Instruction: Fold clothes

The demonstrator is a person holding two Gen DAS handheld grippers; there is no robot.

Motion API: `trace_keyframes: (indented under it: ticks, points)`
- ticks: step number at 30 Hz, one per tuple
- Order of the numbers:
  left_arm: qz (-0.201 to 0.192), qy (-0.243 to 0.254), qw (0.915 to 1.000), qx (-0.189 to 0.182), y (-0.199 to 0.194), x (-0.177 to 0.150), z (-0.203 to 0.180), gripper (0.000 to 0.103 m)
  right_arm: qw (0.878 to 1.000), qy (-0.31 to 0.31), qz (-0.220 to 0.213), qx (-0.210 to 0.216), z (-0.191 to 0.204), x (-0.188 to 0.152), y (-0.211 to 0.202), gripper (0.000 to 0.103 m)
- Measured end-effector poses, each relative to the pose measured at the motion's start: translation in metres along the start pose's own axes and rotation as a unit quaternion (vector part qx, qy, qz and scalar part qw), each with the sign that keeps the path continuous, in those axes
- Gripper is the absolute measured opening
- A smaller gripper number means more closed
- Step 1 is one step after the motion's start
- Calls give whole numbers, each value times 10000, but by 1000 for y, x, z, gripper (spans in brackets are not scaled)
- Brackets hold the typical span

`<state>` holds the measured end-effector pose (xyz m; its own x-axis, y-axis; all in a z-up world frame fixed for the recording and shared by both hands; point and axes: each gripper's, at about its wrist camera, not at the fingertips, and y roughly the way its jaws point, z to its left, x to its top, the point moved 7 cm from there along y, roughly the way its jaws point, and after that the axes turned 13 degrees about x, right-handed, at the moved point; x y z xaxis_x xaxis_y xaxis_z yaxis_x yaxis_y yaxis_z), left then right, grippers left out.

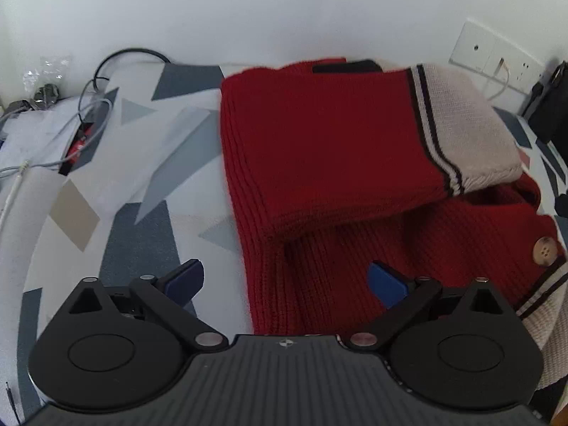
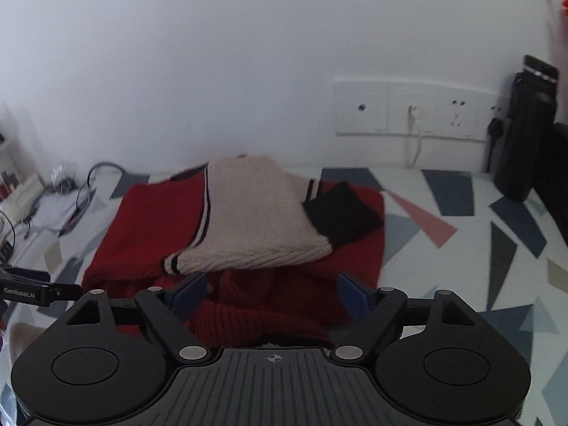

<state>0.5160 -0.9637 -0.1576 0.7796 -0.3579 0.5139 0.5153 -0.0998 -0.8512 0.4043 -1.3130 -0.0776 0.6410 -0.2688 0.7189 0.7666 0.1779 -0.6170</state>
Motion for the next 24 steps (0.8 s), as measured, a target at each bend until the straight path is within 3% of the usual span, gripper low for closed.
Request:
trace_keyframes:
  ticks: [5,10,12,14,16,19,24]
  points:
    - [221,-49,9997,-69,31,-5,0,101,9975,-64,709,-40,7,-21,78,70]
    - [102,59,9998,-154,38,-1,-4,100,9943,490,887,-332,-12,-32,105,71]
    - [-16,177,9998,-122,35,-1,-8,93,9930,723,877,-329,-20,-38,109,70]
    - [-158,386,9990,-143,29,-4,-15,67,9938,600,869,-340,-18,-43,110,61]
    - [-220,536,9980,-237,21,-9,-22,54,9946,328,915,-371,-11,-48,106,47]
    - [-225,472,9983,-268,17,-16,-22,50,9940,-52,1014,-401,0,-55,99,37]
    - [-218,558,9980,-207,6,-30,-27,44,9933,-357,1024,-388,11,-70,85,35]
